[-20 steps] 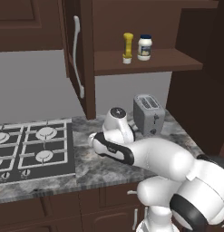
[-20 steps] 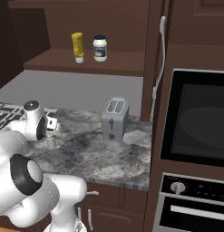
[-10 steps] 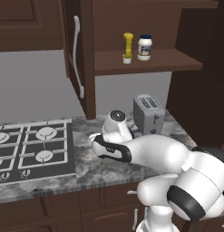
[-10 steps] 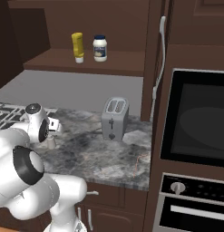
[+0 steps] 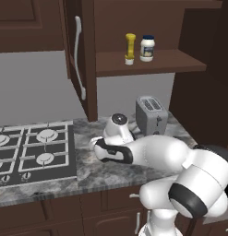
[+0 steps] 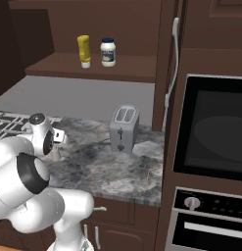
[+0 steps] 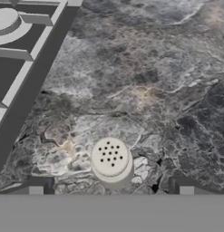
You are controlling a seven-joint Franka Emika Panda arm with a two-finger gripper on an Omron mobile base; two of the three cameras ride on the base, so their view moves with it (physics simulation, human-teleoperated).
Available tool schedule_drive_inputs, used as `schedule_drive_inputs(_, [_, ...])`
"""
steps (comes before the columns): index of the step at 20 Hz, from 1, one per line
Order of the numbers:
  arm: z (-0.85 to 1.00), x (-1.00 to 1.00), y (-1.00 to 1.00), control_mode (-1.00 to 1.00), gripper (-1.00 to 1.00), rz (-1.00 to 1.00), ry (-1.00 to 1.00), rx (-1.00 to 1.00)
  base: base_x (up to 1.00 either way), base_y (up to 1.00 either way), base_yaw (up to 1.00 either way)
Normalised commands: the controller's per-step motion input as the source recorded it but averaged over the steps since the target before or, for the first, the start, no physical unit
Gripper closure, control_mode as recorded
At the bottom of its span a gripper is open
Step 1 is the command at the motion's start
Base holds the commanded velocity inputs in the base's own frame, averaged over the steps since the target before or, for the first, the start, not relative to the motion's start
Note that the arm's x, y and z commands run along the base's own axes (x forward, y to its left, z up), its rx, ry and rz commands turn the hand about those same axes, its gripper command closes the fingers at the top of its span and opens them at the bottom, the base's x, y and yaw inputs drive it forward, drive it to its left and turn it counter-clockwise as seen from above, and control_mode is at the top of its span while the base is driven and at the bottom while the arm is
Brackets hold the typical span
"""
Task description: There are various items on the counter. Only move the condiments/shakers into the cabinet.
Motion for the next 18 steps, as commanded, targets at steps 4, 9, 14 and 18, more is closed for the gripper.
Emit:
schedule_drive_inputs(4, [-0.16,0.04,0.00,-1.00,-1.00,0.00,0.00,0.00,0.00,0.00,0.00])
schedule_drive_inputs(9, [-0.10,0.05,0.00,-1.00,-1.00,0.00,0.00,0.00,0.00,0.00,0.00])
schedule_drive_inputs(14, [-0.03,0.05,0.00,-1.00,-1.00,0.00,0.00,0.00,0.00,0.00,0.00])
schedule_drive_inputs(18, [0.00,0.06,0.00,-1.00,-1.00,0.00,0.00,0.00,0.00,0.00,0.00])
